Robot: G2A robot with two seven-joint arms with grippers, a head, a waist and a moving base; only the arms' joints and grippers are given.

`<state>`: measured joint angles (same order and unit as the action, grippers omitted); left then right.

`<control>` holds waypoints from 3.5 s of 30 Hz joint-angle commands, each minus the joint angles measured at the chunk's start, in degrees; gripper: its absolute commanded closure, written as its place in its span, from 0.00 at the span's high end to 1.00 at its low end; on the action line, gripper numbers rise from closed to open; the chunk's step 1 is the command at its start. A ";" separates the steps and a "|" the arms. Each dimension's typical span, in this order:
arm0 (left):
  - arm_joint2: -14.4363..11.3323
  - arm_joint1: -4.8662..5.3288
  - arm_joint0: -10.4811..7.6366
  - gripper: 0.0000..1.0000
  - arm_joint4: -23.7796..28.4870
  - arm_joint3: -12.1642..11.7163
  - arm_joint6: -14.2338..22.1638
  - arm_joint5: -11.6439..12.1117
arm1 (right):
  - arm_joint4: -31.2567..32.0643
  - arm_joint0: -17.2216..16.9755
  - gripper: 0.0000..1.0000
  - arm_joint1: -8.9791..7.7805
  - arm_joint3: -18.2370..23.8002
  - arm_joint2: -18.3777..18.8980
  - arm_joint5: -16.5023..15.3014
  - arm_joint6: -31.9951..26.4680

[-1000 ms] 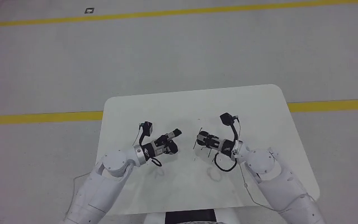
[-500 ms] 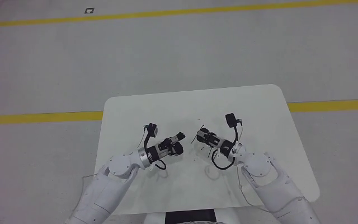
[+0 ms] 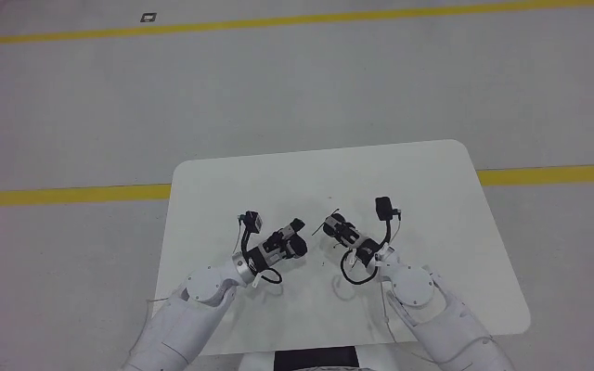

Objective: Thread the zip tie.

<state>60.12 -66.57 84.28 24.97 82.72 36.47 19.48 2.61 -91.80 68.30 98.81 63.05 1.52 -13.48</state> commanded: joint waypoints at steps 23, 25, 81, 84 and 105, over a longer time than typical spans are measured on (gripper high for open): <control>-1.29 0.05 0.15 0.21 -2.90 0.80 -3.54 0.00 | 0.70 -1.17 0.00 0.53 0.86 -1.01 -0.23 2.44; -1.47 0.04 0.08 0.16 -2.85 0.59 -3.56 0.00 | 0.53 -1.31 0.00 0.58 0.94 -0.93 -0.36 2.73; 4.10 2.94 0.68 0.00 4.98 0.22 11.25 -1.09 | -8.81 -2.04 1.00 -0.22 -0.83 6.24 -8.03 -15.69; 4.90 3.52 0.43 0.00 5.72 0.07 17.13 -2.95 | -9.39 -1.80 1.00 -0.27 -1.35 6.51 -8.07 -16.63; 7.76 4.88 0.05 0.00 15.22 -5.24 33.39 -4.95 | -37.76 1.93 1.00 -0.04 -13.22 7.15 -9.52 -37.89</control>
<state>67.59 -61.88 84.44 39.95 77.77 67.76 14.66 -33.59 -90.49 68.16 86.58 70.76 -8.63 -49.96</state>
